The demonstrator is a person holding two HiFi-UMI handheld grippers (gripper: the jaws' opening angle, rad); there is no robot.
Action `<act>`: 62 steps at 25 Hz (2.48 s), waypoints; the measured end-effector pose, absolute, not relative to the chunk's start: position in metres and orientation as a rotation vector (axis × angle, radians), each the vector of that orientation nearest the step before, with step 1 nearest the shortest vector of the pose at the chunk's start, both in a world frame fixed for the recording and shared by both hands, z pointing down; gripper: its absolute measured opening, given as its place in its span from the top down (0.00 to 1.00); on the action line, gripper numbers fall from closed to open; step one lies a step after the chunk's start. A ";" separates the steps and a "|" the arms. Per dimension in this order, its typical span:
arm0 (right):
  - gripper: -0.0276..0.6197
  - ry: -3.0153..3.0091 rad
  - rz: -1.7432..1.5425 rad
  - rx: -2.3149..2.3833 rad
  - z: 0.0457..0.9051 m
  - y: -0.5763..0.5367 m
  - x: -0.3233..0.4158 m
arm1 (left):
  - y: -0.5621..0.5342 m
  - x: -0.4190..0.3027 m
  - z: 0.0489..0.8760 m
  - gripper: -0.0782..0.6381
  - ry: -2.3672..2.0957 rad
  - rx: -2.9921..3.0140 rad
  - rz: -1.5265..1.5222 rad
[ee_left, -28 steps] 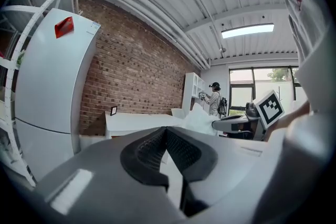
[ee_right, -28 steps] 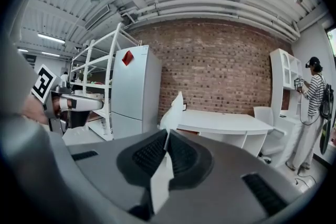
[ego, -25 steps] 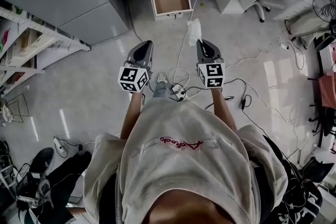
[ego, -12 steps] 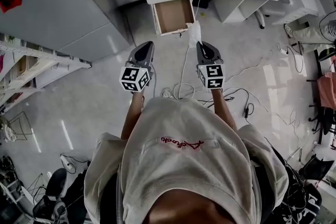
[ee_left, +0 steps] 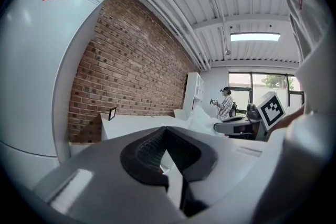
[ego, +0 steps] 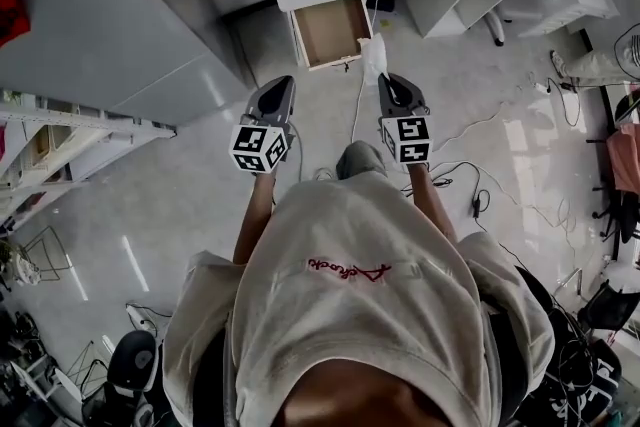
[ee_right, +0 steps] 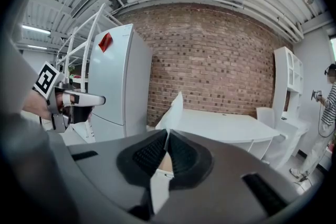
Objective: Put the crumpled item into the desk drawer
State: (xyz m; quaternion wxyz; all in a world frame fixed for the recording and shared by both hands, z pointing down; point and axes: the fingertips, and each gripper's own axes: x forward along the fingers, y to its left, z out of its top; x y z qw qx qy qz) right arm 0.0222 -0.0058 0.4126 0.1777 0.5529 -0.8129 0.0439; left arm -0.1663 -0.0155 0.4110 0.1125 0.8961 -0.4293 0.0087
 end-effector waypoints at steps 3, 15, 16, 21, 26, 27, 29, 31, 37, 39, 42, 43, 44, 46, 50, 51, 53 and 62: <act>0.94 -2.291 0.132 1.565 0.415 -0.002 0.024 | -0.013 -0.162 0.413 0.88 -1.244 2.634 0.029; 0.94 -2.298 0.184 1.543 0.433 -0.022 0.024 | -0.032 -0.156 0.428 0.88 -1.227 2.615 0.061; 0.94 -2.297 0.188 1.539 0.435 -0.027 0.026 | -0.038 -0.155 0.429 0.88 -1.227 2.614 0.064; 0.94 -2.292 0.211 1.544 0.443 -0.059 0.041 | -0.075 -0.140 0.435 0.88 -1.219 2.614 0.089; 0.94 -2.299 0.236 1.542 0.447 -0.105 0.053 | -0.119 -0.125 0.437 0.88 -1.212 2.605 0.117; 0.94 -2.305 0.234 1.538 0.446 -0.117 0.055 | -0.130 -0.122 0.437 0.88 -1.216 2.604 0.120; 0.94 -2.317 0.225 1.524 0.442 -0.139 0.059 | -0.154 -0.116 0.435 0.88 -1.231 2.602 0.121; 0.94 -2.331 0.213 1.513 0.438 -0.158 0.064 | -0.174 -0.108 0.431 0.88 -1.245 2.601 0.122; 0.94 -2.361 0.198 1.500 0.431 -0.215 0.085 | -0.227 -0.085 0.422 0.88 -1.272 2.604 0.126; 0.94 -2.375 0.195 1.496 0.430 -0.233 0.088 | -0.244 -0.081 0.421 0.88 -1.282 2.602 0.125; 0.94 -2.402 0.179 1.481 0.426 -0.257 0.092 | -0.266 -0.076 0.416 0.88 -1.305 2.604 0.123; 0.94 -2.410 0.176 1.474 0.425 -0.263 0.092 | -0.271 -0.074 0.415 0.88 -1.314 2.604 0.125; 0.94 -2.417 0.174 1.465 0.425 -0.269 0.092 | -0.276 -0.073 0.415 0.88 -1.322 2.602 0.129; 0.94 -2.428 0.174 1.447 0.427 -0.278 0.093 | -0.284 -0.071 0.418 0.88 -1.334 2.596 0.137; 0.94 -2.435 0.182 1.427 0.429 -0.289 0.092 | -0.291 -0.070 0.423 0.88 -1.339 2.584 0.165; 0.94 -2.438 0.183 1.425 0.429 -0.291 0.092 | -0.292 -0.070 0.424 0.88 -1.339 2.580 0.171; 0.94 -2.442 0.192 1.415 0.432 -0.291 0.091 | -0.292 -0.071 0.428 0.88 -1.338 2.570 0.182; 0.94 -2.429 0.268 1.349 0.457 -0.272 0.080 | -0.276 -0.073 0.453 0.88 -1.311 2.522 0.244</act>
